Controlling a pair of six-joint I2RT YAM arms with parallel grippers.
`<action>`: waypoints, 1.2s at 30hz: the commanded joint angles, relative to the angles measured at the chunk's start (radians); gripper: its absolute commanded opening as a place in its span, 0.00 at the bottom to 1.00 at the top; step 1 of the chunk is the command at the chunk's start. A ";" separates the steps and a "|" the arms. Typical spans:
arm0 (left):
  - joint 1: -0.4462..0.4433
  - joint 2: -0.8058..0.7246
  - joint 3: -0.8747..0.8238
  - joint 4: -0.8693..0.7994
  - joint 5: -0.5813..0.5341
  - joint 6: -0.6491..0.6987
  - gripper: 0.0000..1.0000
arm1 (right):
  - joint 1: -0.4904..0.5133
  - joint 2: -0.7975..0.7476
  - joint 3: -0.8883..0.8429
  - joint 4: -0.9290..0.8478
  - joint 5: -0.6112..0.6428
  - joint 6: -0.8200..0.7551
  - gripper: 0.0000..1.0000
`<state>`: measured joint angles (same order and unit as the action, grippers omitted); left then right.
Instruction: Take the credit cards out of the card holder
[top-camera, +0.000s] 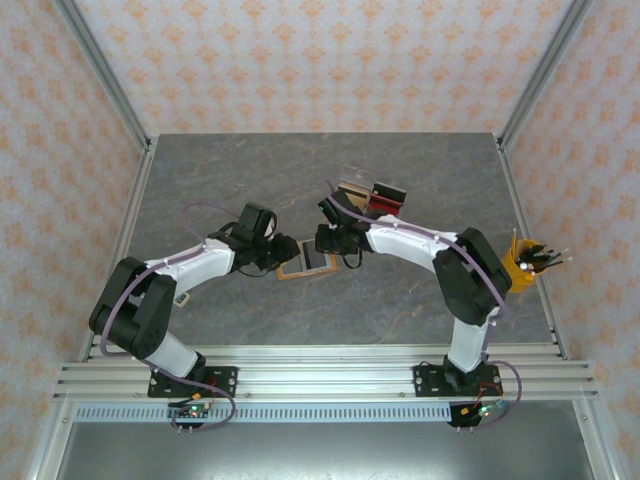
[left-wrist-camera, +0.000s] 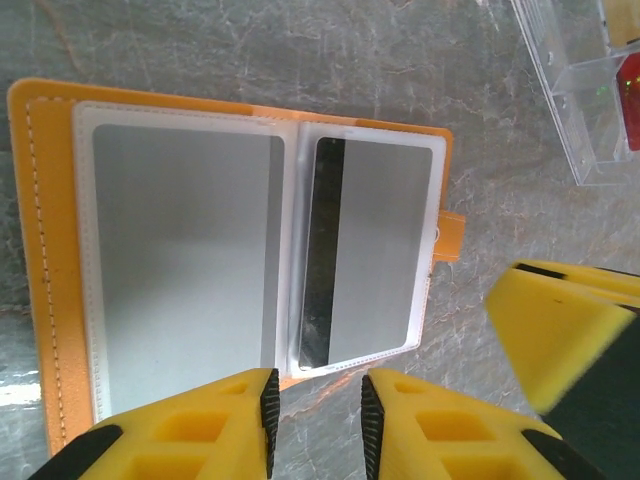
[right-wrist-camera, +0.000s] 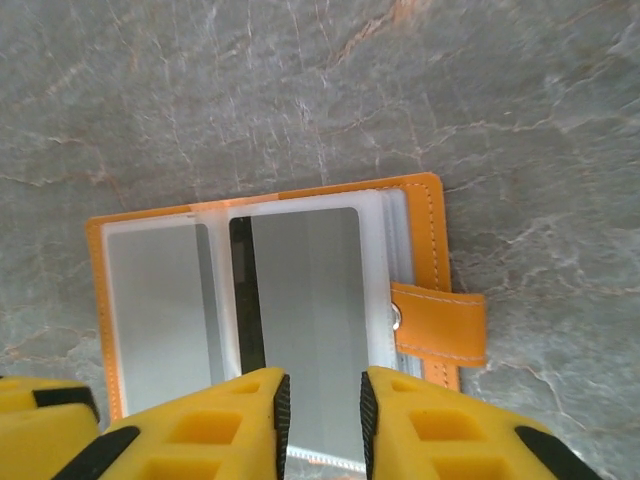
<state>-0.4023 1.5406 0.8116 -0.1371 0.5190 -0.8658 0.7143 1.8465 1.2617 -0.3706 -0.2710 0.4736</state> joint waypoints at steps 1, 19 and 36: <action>0.003 0.020 -0.011 0.089 0.029 -0.050 0.32 | -0.001 0.040 0.056 -0.047 -0.021 -0.013 0.26; 0.002 0.160 0.074 0.110 0.088 -0.030 0.22 | -0.002 0.137 0.063 -0.100 0.004 -0.027 0.20; 0.004 0.214 0.097 0.080 0.043 0.081 0.19 | -0.003 0.172 0.058 -0.120 0.016 -0.033 0.18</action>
<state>-0.4023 1.7401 0.8894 -0.0437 0.5900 -0.8345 0.7143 1.9739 1.3224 -0.4343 -0.2810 0.4545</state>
